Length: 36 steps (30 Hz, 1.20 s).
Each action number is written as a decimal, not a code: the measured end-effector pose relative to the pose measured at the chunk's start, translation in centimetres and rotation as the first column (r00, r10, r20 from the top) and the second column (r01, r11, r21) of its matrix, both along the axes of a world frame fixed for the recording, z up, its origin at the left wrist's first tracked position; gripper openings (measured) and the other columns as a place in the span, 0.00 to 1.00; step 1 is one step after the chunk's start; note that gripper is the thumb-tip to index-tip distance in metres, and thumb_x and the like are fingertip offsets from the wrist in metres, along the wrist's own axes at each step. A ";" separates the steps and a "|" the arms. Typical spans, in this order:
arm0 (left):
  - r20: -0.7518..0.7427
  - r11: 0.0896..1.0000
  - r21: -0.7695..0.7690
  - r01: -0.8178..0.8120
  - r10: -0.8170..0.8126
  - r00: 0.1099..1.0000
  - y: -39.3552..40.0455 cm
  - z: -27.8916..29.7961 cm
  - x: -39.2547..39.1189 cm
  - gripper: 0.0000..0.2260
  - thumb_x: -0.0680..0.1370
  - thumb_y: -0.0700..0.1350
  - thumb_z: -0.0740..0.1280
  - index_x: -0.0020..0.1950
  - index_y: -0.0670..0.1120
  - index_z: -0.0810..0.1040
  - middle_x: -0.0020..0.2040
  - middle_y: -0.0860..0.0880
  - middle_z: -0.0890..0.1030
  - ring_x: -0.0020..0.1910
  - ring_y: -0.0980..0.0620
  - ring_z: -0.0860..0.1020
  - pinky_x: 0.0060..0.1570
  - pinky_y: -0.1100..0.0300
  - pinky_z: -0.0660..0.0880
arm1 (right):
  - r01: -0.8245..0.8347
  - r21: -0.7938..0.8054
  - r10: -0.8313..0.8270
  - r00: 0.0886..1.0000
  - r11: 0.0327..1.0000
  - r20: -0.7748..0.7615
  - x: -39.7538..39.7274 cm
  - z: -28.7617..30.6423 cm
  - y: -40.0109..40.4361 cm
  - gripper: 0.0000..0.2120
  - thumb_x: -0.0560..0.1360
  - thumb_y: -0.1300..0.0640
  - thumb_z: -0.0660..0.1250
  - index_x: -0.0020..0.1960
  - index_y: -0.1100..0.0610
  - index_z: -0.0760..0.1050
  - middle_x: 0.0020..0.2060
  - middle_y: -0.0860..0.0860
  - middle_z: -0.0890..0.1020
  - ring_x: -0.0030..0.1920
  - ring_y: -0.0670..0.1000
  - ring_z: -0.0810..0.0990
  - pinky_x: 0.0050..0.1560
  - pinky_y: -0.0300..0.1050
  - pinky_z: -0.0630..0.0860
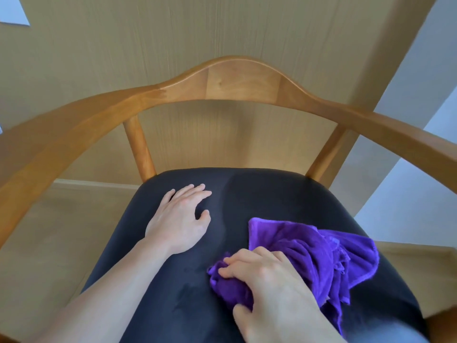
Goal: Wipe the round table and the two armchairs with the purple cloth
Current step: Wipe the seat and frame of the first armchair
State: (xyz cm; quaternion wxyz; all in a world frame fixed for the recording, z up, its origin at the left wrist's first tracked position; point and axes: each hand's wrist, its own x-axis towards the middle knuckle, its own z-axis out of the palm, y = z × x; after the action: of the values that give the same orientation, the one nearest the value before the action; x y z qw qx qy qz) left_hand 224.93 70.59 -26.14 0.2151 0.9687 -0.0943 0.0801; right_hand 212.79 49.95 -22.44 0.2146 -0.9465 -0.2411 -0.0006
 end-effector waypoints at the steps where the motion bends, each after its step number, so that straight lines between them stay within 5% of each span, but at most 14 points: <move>1: 0.004 1.000 0.009 -0.001 0.001 1.000 -0.1 0.0 -0.1 0.22 0.81 0.52 0.57 0.76 0.58 0.66 0.78 0.62 0.60 0.77 0.64 0.52 0.78 0.57 0.46 | 0.015 0.031 -0.015 1.000 0.999 0.008 -0.2 -0.1 -0.2 0.25 0.60 0.50 0.64 0.56 0.42 0.82 0.55 0.35 0.80 0.54 0.44 0.77 0.58 0.40 0.70; 6: 0.051 0.983 0.183 -0.036 0.027 0.998 -0.7 0.9 -1.2 0.22 0.81 0.50 0.55 0.76 0.53 0.67 0.78 0.53 0.64 0.77 0.54 0.59 0.75 0.55 0.55 | 0.243 0.133 -0.252 0.966 0.961 0.051 3.8 0.4 -2.2 0.25 0.72 0.55 0.68 0.68 0.46 0.75 0.65 0.39 0.75 0.64 0.48 0.72 0.66 0.50 0.69; 8: 0.014 0.971 0.238 -0.020 0.017 1.000 -1.1 1.0 -2.3 0.23 0.83 0.50 0.51 0.79 0.52 0.62 0.80 0.52 0.60 0.78 0.52 0.56 0.74 0.53 0.55 | 0.341 0.054 -0.343 0.938 0.939 0.045 5.0 0.4 -1.8 0.27 0.74 0.54 0.68 0.73 0.48 0.72 0.68 0.42 0.73 0.65 0.51 0.70 0.66 0.52 0.68; 13: -0.060 0.985 0.167 0.032 -0.022 0.998 0.5 -0.3 -7.9 0.25 0.82 0.55 0.47 0.80 0.58 0.54 0.81 0.58 0.51 0.80 0.55 0.47 0.78 0.49 0.47 | 0.204 -0.171 -0.195 0.978 0.964 0.071 2.1 0.1 -0.4 0.20 0.70 0.52 0.64 0.62 0.47 0.77 0.57 0.40 0.75 0.55 0.51 0.70 0.55 0.50 0.68; 17: -0.009 0.994 0.104 -0.032 0.033 0.999 1.1 0.1 -8.9 0.22 0.82 0.51 0.54 0.77 0.57 0.63 0.79 0.59 0.58 0.78 0.58 0.52 0.78 0.50 0.49 | 0.040 -0.064 -0.035 0.996 0.997 0.077 -3.1 0.4 0.3 0.25 0.59 0.53 0.65 0.55 0.45 0.82 0.51 0.37 0.78 0.47 0.49 0.75 0.45 0.48 0.74; 20: -0.008 0.996 0.086 -0.033 0.034 0.999 0.7 0.5 -8.8 0.22 0.81 0.49 0.56 0.76 0.56 0.66 0.78 0.58 0.62 0.77 0.58 0.55 0.77 0.49 0.51 | -0.044 0.013 0.043 0.999 0.999 0.022 -3.7 0.3 -0.8 0.28 0.57 0.54 0.67 0.57 0.42 0.82 0.54 0.33 0.78 0.51 0.45 0.77 0.50 0.43 0.74; 24: 0.002 0.997 0.056 -0.045 0.045 0.999 0.8 0.3 -8.8 0.21 0.81 0.49 0.56 0.75 0.56 0.68 0.77 0.58 0.63 0.77 0.58 0.56 0.76 0.50 0.52 | 0.103 0.040 -0.104 0.995 0.994 0.014 -0.3 0.6 -2.4 0.28 0.67 0.58 0.70 0.65 0.41 0.78 0.62 0.35 0.76 0.61 0.47 0.74 0.61 0.52 0.72; 27: 0.005 0.998 0.034 -0.046 0.046 0.999 0.7 0.3 -8.8 0.21 0.80 0.49 0.57 0.74 0.56 0.69 0.77 0.58 0.64 0.77 0.58 0.56 0.76 0.50 0.52 | 0.279 -0.053 -0.277 0.960 0.959 0.052 1.7 0.9 -2.0 0.24 0.71 0.58 0.69 0.66 0.45 0.78 0.63 0.41 0.77 0.61 0.53 0.73 0.60 0.54 0.70; 30: -0.002 0.998 0.024 -0.055 0.055 0.999 0.7 0.4 -8.8 0.22 0.79 0.50 0.55 0.73 0.55 0.70 0.76 0.57 0.66 0.76 0.57 0.57 0.76 0.51 0.53 | 0.158 -0.174 -0.155 0.987 0.972 0.033 0.7 1.2 -0.8 0.20 0.71 0.53 0.65 0.62 0.46 0.79 0.53 0.42 0.75 0.52 0.53 0.72 0.52 0.52 0.70; 36: 0.006 0.997 0.008 -0.075 0.075 0.997 0.3 0.7 -8.8 0.25 0.76 0.52 0.53 0.72 0.56 0.72 0.76 0.57 0.67 0.76 0.57 0.59 0.76 0.52 0.53 | -0.223 -0.090 0.208 0.966 0.971 -0.151 -4.4 2.2 1.0 0.22 0.60 0.52 0.62 0.52 0.44 0.81 0.46 0.41 0.75 0.45 0.50 0.71 0.47 0.48 0.72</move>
State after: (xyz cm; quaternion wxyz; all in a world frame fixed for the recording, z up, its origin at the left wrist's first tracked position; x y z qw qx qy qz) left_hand 216.13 70.91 -25.44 0.2079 0.9722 -0.0589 0.0904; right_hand 208.36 50.90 -20.28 0.1791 -0.9223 -0.3268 0.1022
